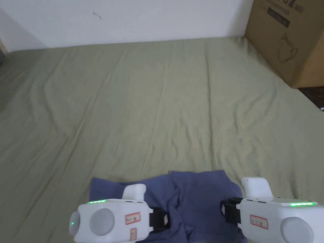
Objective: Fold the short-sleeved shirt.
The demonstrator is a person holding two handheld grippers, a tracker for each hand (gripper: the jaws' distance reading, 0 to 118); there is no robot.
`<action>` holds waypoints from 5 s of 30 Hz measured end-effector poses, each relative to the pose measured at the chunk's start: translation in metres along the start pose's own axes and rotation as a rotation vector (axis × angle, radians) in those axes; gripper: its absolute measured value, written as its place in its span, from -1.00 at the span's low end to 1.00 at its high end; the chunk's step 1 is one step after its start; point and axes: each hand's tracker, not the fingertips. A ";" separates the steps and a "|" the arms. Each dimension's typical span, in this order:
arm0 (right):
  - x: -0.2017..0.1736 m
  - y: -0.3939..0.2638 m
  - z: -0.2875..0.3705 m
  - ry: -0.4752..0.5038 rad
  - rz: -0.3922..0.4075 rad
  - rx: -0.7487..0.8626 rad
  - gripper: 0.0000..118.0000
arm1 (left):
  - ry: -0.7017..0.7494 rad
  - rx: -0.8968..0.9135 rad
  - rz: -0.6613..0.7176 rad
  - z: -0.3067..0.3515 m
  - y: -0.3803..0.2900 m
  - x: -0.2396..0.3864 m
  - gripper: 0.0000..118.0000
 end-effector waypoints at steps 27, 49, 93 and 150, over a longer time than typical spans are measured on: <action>-0.040 0.011 -0.013 -0.005 0.086 -0.047 -1.00 | -0.068 0.283 0.375 0.155 -0.036 -0.156 -0.30; -0.082 0.026 -0.031 0.006 0.137 -0.091 -1.00 | -0.317 0.208 0.504 0.123 -0.026 -0.212 -0.85; 0.048 -0.005 0.011 -0.041 -0.153 -0.006 -1.00 | 0.051 0.042 0.108 0.064 0.076 -0.008 -0.36; -0.112 0.036 -0.090 0.131 0.162 -0.254 -1.00 | -0.533 0.105 0.509 0.040 0.015 -0.149 0.99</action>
